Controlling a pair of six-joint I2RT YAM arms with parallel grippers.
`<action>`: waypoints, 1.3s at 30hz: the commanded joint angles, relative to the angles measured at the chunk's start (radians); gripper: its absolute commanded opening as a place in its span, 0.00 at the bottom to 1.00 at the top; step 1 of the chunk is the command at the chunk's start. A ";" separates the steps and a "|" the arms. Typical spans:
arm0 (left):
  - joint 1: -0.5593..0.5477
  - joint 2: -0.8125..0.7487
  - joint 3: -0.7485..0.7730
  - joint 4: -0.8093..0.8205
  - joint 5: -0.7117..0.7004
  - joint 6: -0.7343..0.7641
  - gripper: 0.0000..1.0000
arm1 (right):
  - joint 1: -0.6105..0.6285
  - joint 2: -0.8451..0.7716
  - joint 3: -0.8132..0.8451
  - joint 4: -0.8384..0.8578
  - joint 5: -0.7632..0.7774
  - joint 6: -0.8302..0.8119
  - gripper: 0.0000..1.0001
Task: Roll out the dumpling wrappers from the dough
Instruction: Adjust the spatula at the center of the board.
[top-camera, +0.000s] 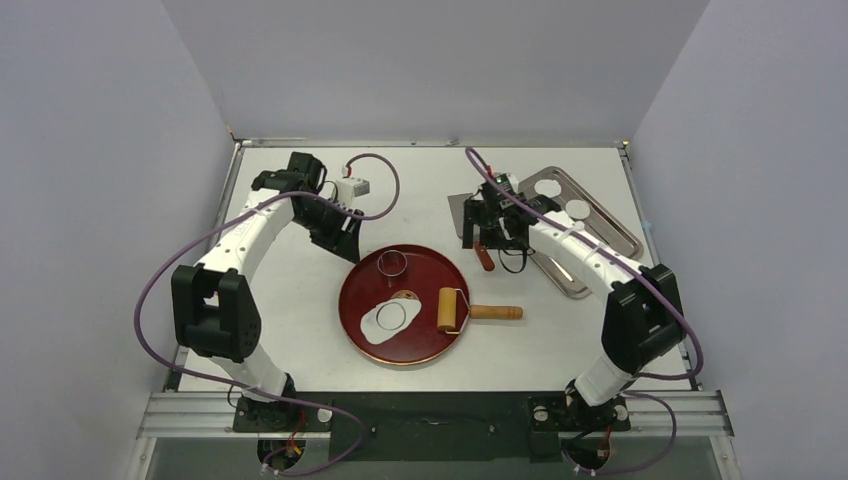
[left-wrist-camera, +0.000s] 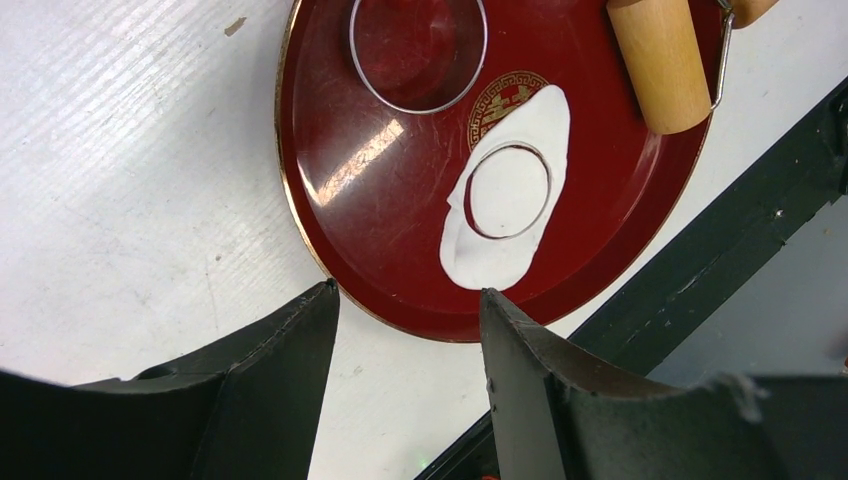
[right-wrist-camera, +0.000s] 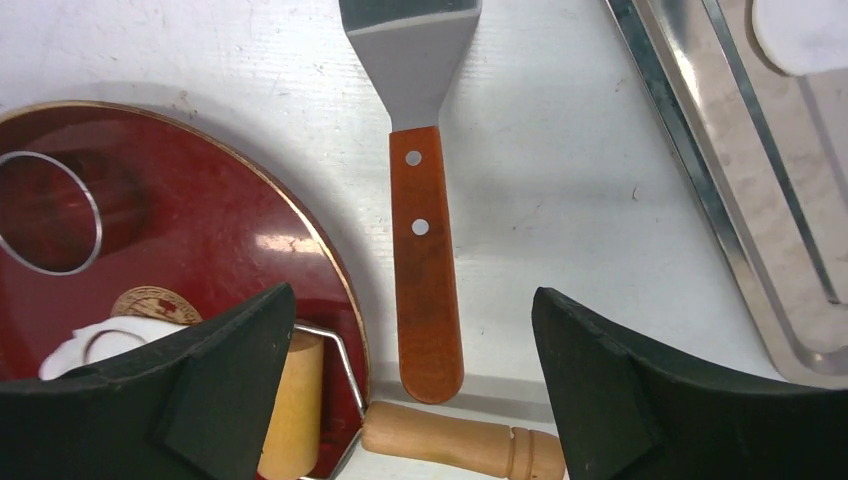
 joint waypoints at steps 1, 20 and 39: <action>0.020 -0.053 -0.025 0.050 -0.002 -0.013 0.52 | 0.042 0.079 0.062 -0.099 0.172 -0.089 0.83; 0.068 -0.054 -0.055 0.053 0.023 0.006 0.52 | 0.063 0.249 0.154 -0.070 0.178 -0.139 0.54; 0.103 -0.044 -0.053 0.047 0.033 0.011 0.52 | 0.062 0.295 0.144 -0.072 0.142 -0.168 0.20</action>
